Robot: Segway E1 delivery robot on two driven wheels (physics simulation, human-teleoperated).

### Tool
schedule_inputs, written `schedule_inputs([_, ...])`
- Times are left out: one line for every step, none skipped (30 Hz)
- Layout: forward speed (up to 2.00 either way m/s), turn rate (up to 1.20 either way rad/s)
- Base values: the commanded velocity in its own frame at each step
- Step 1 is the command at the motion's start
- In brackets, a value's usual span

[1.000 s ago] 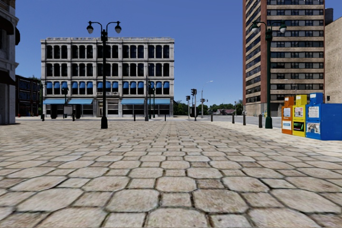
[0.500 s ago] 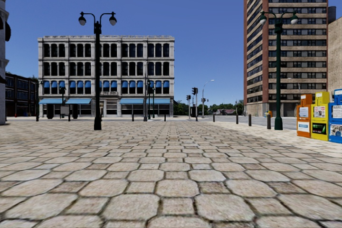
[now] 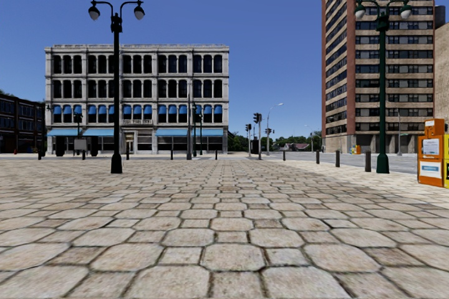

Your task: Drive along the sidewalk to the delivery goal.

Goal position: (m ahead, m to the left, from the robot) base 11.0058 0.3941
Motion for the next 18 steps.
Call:
schedule_inputs([2.00, 0.00])
schedule_inputs([2.00, 0.00])
schedule_inputs([2.00, 0.00])
schedule_inputs([2.00, 0.00])
schedule_inputs([2.00, 0.00])
schedule_inputs([2.00, 0.00])
schedule_inputs([2.00, 0.00])
schedule_inputs([2.00, 0.00])
schedule_inputs([2.00, 0.00])
schedule_inputs([2.00, 0.00])
schedule_inputs([2.00, 0.00])
schedule_inputs([2.00, 0.00])
schedule_inputs([2.00, 0.00])
schedule_inputs([2.00, 0.00])
schedule_inputs([2.00, 0.00])
schedule_inputs([2.00, 0.00])
schedule_inputs([2.00, 0.00])
schedule_inputs([2.00, 0.00])
